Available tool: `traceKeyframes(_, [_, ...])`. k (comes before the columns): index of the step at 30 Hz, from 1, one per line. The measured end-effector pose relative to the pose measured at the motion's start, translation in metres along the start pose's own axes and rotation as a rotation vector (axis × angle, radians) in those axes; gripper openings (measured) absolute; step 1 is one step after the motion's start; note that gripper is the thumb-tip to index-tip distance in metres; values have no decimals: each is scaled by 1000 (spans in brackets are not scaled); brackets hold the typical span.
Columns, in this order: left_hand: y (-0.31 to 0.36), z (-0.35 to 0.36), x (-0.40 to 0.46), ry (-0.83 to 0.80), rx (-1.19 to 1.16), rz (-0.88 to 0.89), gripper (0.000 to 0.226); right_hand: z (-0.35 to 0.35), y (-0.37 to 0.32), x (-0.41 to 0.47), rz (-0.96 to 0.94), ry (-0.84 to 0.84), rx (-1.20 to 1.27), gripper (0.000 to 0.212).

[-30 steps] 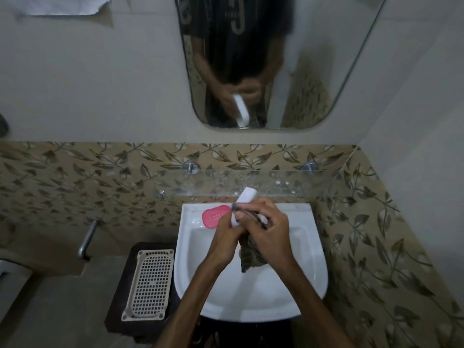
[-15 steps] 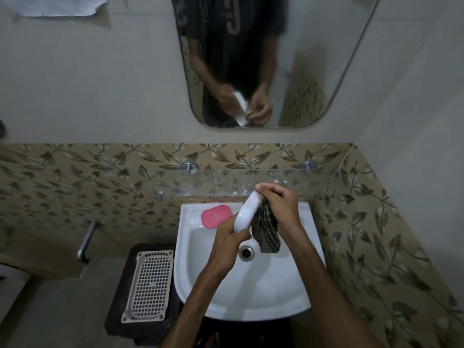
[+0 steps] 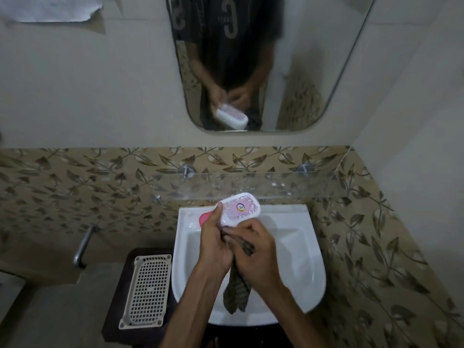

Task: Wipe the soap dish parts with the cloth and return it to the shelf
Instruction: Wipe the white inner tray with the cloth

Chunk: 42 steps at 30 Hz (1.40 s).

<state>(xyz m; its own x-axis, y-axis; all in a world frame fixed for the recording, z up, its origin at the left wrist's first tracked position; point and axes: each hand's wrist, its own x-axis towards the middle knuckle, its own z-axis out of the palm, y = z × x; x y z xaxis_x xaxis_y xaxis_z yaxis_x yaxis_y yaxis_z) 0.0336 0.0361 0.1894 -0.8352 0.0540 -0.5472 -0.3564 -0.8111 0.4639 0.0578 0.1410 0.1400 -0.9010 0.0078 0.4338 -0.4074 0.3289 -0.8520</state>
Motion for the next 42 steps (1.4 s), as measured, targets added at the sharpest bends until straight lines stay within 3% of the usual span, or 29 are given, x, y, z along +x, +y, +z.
traceKeyframes(2, [-2,4,-1,29,-30,9,58,4,5,-4,-49,41,-12,27])
traceKeyframes(5, [-4,10,-3,17,-81,48,51,1,12,7,68,180,64,29])
traceKeyframes(8, [-7,12,-4,39,-65,43,50,1,9,14,65,254,78,35])
traceKeyframes(10, [-11,12,-4,68,-19,55,41,-1,8,22,70,298,97,29])
traceKeyframes(12, [-15,8,-5,77,-4,85,27,-6,12,37,194,352,212,23])
traceKeyframes(17, [-18,-1,-3,70,-23,100,18,-17,25,77,549,282,489,21])
traceKeyframes(23, [-4,-12,7,68,97,149,46,-22,30,87,689,216,634,17])
traceKeyframes(25, [0,-16,13,41,197,202,43,-25,28,88,737,154,623,14])
traceKeyframes(28, [-2,-10,16,8,496,300,55,-25,20,83,783,56,541,5])
traceKeyframes(33, [-12,-12,20,-101,879,412,28,-15,-1,62,633,6,525,12])
traceKeyframes(38, [-6,-22,23,-97,983,495,32,-20,-4,49,317,-142,269,20])
traceKeyframes(42, [-10,-22,17,-122,1028,541,41,-14,2,63,441,24,270,16])
